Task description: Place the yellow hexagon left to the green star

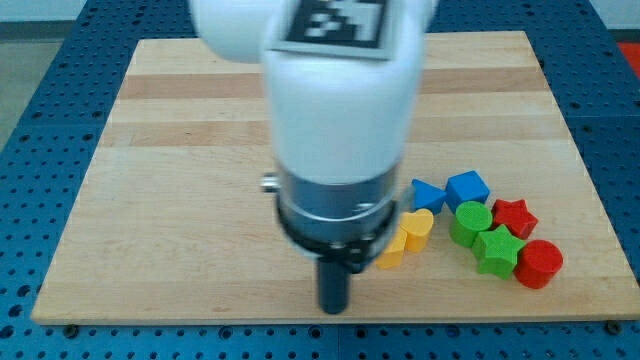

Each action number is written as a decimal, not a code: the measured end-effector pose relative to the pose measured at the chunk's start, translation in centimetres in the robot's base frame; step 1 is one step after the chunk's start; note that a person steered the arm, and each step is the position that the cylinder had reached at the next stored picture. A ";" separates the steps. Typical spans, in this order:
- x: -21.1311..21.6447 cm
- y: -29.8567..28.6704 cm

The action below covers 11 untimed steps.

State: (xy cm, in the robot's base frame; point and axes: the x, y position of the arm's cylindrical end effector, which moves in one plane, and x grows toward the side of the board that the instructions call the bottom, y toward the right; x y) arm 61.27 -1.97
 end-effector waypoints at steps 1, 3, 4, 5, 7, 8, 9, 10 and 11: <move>-3.3 -3.8; -7.1 -0.7; -5.7 2.9; -3.5 5.6; -0.7 10.4; 0.6 10.4; 0.6 6.2; -1.1 1.9; -2.7 2.1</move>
State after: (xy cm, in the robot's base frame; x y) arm 58.59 0.08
